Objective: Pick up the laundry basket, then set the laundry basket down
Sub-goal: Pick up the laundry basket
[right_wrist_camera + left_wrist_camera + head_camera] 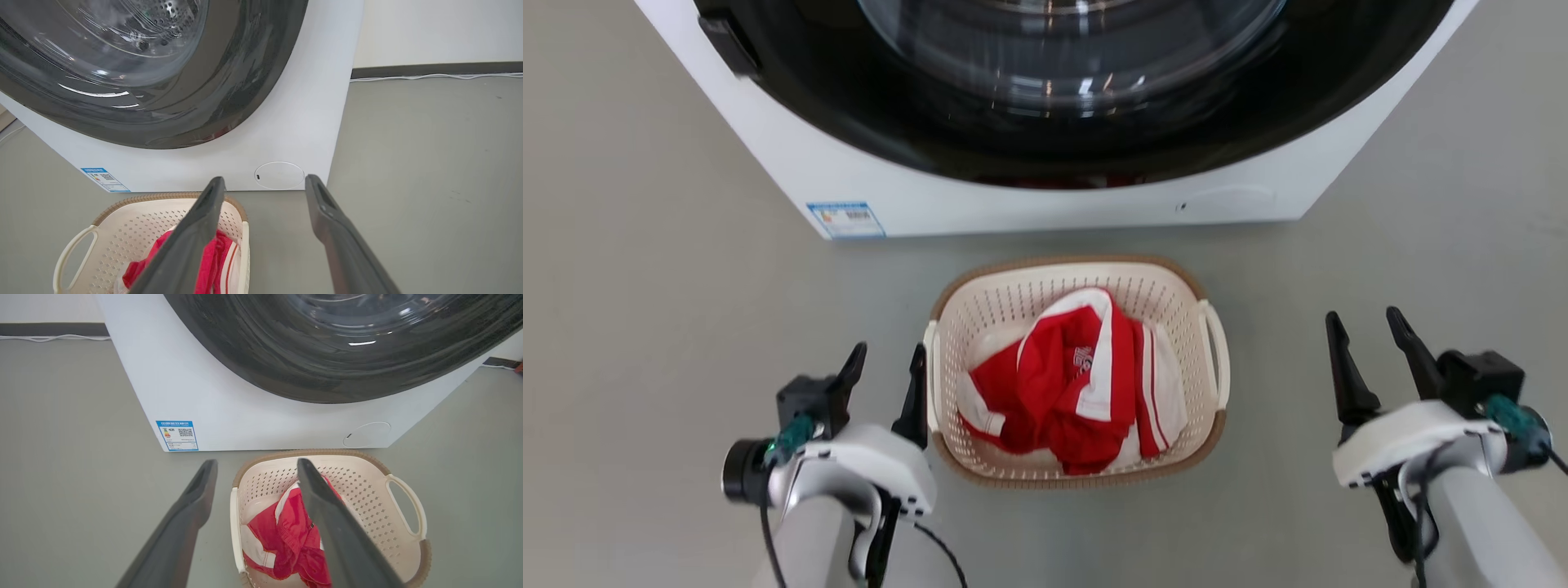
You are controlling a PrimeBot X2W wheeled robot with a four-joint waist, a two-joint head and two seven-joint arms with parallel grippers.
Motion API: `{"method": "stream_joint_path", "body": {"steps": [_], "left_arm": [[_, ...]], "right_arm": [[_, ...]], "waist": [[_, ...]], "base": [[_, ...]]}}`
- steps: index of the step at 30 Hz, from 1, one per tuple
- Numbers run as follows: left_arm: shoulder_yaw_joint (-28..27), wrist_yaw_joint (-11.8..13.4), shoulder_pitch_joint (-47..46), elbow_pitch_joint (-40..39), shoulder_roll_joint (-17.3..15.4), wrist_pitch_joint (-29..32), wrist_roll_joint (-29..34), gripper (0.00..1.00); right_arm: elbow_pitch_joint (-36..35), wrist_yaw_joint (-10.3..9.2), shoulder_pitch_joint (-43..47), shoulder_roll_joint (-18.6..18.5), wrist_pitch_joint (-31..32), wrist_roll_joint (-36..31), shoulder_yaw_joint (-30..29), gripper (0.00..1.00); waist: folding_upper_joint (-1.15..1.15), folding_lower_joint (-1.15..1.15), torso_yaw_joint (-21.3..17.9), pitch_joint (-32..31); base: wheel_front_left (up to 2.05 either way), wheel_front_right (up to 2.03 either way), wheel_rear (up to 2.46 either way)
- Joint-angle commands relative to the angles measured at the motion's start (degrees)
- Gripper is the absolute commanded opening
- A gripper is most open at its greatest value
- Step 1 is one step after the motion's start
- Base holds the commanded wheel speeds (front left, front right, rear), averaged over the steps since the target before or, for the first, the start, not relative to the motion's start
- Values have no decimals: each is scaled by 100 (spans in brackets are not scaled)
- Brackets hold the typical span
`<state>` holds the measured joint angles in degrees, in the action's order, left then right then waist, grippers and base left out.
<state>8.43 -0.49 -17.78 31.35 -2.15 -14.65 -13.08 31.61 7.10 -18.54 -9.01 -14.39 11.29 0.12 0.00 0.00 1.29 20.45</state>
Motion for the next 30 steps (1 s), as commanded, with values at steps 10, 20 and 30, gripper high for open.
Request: {"method": "stream_joint_path", "body": {"steps": [10, 20, 30], "left_arm": [[496, 163, -1345, 1227, -73, -35, -839, 100], [1118, 342, -2146, 1862, -73, -35, -1557, 100], [1636, 498, -2771, 2490, -73, -35, -2111, 100]], "right_arm": [[1234, 39, -1206, -129, -61, 102, 595, 100], [1654, 39, -1804, -248, -61, 84, 858, 100], [1485, 39, -2058, -290, -61, 83, 1077, 100]], "waist": [[0, 0, 143, 1094], [0, 0, 239, 1910], [0, 0, 309, 2531]], "base": [[0, 0, 0], [0, 0, 0], [0, 0, 0]]}}
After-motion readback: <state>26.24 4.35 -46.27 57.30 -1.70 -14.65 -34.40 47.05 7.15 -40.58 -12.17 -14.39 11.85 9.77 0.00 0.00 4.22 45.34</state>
